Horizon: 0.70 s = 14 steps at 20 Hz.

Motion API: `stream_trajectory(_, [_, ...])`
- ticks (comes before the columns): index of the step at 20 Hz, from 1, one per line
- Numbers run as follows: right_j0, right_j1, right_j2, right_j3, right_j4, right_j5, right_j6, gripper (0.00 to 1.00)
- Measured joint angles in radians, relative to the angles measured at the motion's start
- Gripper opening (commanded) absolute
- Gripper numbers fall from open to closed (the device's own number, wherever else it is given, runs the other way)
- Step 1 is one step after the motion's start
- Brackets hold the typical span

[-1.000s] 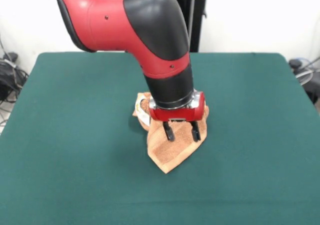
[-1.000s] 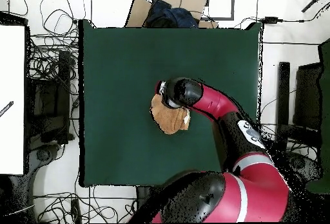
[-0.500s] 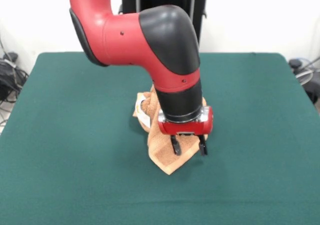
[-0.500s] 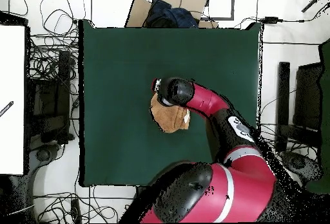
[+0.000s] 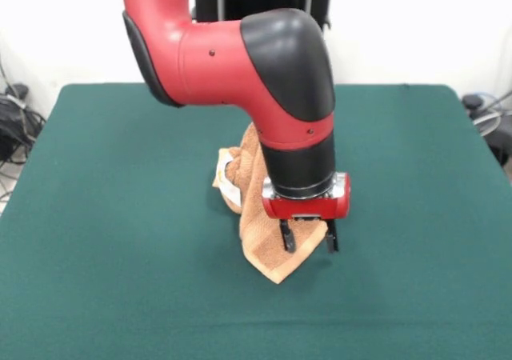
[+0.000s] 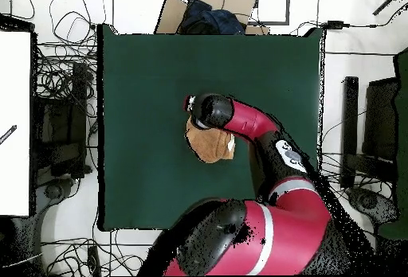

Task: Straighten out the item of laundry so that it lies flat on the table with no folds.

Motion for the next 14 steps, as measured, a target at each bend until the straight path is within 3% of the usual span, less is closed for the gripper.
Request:
stream_trajectory(9, [0.120, 0.007, -0.110, -0.045, -0.002, 0.000, 0.000, 1.00])
stream_trajectory(14, [0.126, 0.009, -0.115, -0.048, -0.002, -0.003, 0.000, 1.00])
